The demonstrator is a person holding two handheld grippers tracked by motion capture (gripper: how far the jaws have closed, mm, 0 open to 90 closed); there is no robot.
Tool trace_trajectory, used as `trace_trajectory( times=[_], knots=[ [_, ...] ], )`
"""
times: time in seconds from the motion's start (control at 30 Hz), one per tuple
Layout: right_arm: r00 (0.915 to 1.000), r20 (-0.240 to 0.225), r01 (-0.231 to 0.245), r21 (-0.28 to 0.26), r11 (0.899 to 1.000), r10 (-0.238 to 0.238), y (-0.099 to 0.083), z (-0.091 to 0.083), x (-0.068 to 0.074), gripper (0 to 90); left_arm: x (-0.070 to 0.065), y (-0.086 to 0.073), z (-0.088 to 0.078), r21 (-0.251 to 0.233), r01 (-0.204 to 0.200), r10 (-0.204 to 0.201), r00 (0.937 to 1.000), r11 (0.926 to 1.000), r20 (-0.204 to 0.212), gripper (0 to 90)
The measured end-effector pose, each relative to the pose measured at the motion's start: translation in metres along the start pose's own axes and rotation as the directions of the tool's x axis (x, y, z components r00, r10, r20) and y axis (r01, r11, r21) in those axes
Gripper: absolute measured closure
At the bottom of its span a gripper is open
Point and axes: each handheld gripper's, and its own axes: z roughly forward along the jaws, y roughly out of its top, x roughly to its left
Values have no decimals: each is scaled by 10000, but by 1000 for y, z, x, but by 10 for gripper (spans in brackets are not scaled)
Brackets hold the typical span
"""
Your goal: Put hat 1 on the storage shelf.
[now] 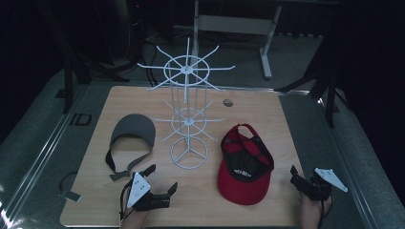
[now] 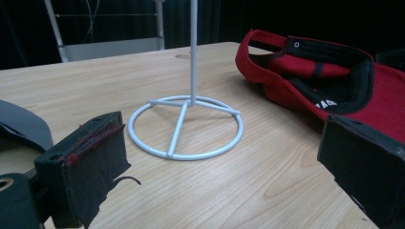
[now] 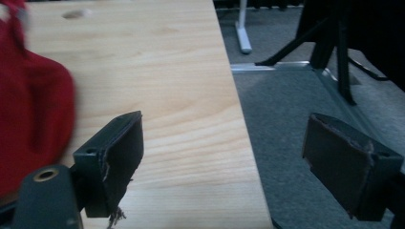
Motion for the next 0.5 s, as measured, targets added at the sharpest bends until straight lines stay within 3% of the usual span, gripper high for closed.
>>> trace_trajectory(
  times=[0.2, 0.27, 0.4, 0.5],
  knots=[
    [9993, -360, -55, -525, 9986, 36, 12, -19, 3, 142, 0, 0, 1, -19, 41, -41, 10000, 10000, 4, 30],
    [9996, -266, 23, -553, 9985, -38, 15, -23, 4, 142, 0, 0, 1, -43, 52, -52, 10000, 10000, 24, 29],
    [9961, -865, -187, -462, 9988, 147, 23, -27, 4, 141, 0, 1, 0, -13, 6, -6, 10000, 10000, 16, 30],
    [9921, -1253, -85, -323, 9994, 44, 31, -28, 6, 139, 0, 1, 0, -24, -30, 30, 10000, 10000, 32, 29]
  ],
)
